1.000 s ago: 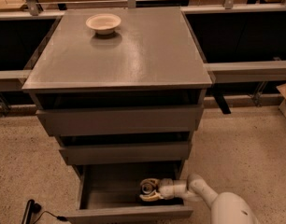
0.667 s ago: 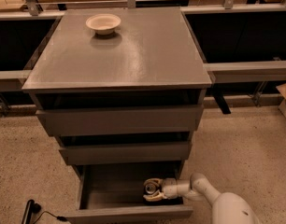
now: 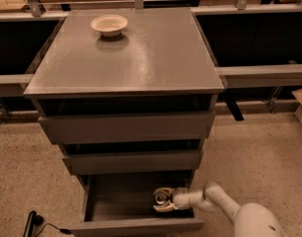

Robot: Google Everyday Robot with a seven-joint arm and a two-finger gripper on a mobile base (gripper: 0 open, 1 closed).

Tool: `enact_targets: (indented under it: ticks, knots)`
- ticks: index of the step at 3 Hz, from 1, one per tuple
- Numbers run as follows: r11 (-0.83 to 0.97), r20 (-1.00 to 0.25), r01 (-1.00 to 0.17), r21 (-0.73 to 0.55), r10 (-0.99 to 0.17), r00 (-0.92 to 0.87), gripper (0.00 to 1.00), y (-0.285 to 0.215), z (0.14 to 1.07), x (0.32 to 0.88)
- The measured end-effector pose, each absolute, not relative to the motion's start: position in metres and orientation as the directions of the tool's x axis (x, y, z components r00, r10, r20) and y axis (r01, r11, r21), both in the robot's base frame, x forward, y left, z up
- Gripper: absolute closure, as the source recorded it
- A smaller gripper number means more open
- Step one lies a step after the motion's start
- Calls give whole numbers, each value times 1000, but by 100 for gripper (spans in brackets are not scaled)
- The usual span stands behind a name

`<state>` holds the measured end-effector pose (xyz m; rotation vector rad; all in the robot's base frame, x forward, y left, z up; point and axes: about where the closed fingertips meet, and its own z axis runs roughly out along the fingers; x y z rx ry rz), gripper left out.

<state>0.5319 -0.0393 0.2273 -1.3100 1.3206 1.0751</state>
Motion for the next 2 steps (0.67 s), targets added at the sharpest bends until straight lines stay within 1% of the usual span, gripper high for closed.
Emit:
enact_targets:
  ticks: [1, 2]
  knots:
    - [41, -986, -999, -26, -165, 19, 98, -37, 222, 532]
    - [43, -987, -999, -17, -161, 10, 75, -36, 217, 533]
